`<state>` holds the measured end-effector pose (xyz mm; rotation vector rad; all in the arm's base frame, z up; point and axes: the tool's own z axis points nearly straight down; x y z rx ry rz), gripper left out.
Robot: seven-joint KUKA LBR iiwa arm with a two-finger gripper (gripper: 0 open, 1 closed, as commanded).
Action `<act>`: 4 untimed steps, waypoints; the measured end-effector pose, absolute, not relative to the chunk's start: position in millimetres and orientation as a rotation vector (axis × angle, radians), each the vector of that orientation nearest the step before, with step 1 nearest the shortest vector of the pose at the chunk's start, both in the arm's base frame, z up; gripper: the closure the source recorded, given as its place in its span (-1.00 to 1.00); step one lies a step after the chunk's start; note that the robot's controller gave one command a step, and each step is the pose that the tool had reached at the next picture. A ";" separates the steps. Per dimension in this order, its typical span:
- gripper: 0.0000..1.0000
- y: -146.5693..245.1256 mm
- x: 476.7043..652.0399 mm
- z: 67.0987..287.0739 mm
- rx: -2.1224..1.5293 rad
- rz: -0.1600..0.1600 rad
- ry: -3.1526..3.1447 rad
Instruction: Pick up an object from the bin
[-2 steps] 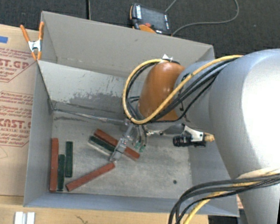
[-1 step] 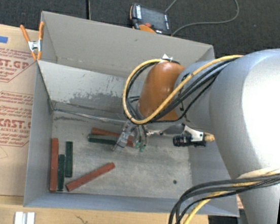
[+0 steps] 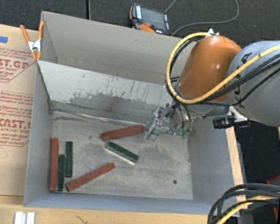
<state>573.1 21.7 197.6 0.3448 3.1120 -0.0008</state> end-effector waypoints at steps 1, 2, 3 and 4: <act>-1.00 23.8 571.7 192.4 0.342 0.000 3.120; -1.00 56.2 570.6 66.1 0.723 0.000 3.062; 1.00 55.5 572.6 69.8 0.721 0.001 3.057; 1.00 42.5 547.8 196.6 0.758 0.004 3.041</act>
Offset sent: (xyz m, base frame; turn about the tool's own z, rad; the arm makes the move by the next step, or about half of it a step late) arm 0.0000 0.0000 0.0000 0.0000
